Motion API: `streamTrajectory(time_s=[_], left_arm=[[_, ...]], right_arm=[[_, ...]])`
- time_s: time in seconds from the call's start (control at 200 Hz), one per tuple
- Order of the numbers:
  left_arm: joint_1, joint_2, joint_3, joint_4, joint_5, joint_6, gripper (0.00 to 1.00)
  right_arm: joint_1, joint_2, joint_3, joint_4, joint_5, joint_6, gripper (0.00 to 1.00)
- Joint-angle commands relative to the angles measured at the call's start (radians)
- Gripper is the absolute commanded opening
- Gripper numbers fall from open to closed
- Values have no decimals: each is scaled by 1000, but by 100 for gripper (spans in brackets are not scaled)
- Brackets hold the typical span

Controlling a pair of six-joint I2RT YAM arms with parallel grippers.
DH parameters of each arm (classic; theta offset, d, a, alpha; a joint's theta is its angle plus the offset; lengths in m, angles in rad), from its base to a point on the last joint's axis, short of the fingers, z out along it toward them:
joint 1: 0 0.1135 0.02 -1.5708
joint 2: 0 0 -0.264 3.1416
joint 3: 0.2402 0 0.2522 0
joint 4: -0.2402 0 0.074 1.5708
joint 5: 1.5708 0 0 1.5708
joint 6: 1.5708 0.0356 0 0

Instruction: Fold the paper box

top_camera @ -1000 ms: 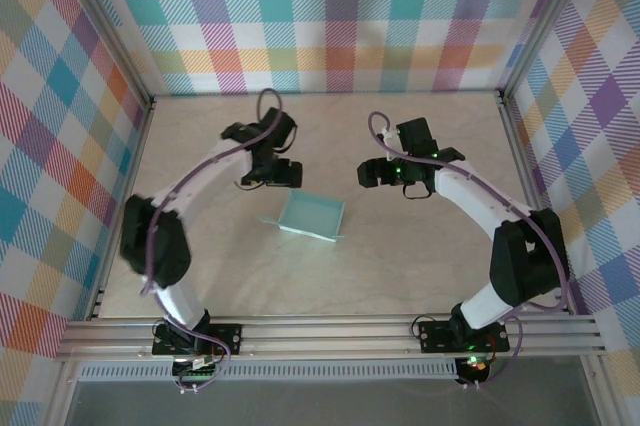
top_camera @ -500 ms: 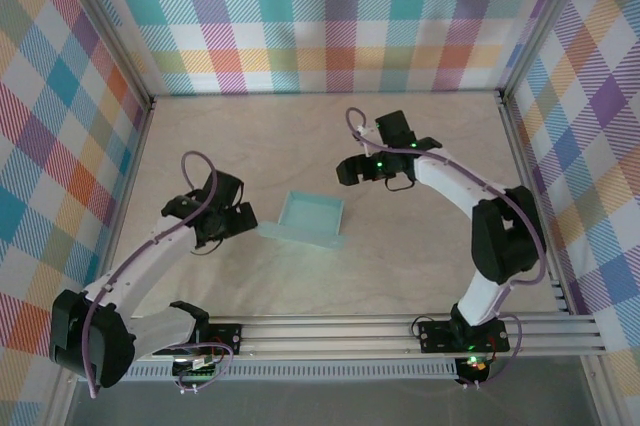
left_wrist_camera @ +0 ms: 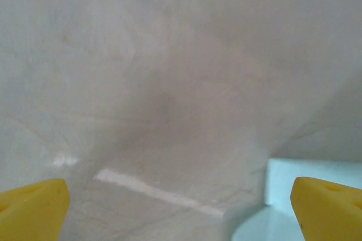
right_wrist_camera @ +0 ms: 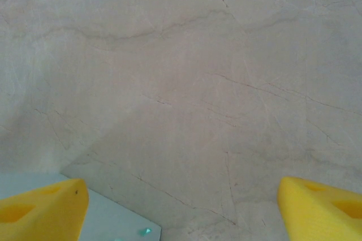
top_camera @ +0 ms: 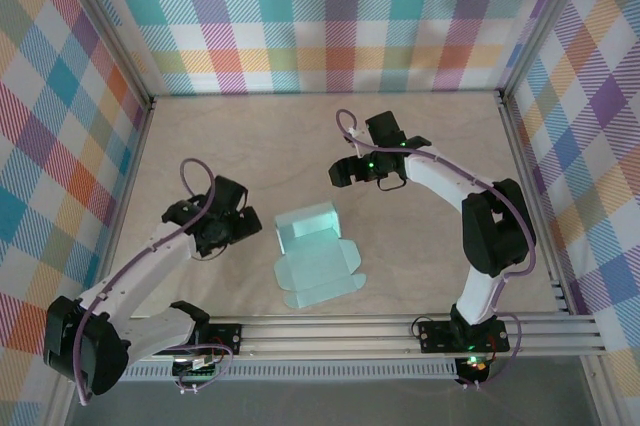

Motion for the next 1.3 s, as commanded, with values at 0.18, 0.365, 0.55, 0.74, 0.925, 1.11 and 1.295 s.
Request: streamTrajectory(time_s=[0.18,0.365,0.55,0.74,0.925,1.11,1.295], left_arm=[[16,72,49,82,124,81,100],[-22,-49,-3,174,159,192,100],[-120,-87,18,264,156,422,100],[-263,130,182,208,228,752,100],[-340,389,364,88,226,986,100],[-340,552,508,16,183,1080,98],[-305,639,581,0,174,1058,94]], right_arm=[[-1,-111,-102,53,-11,23,87],[-15,-172,-181,51,10,67,87],[-45,-254,-276,98,-6,103,87],[-96,-327,-336,115,-5,139,87],[-151,-395,-386,117,-21,150,87],[-166,-429,-412,101,-16,141,87],[-177,-448,-419,87,-8,133,87]])
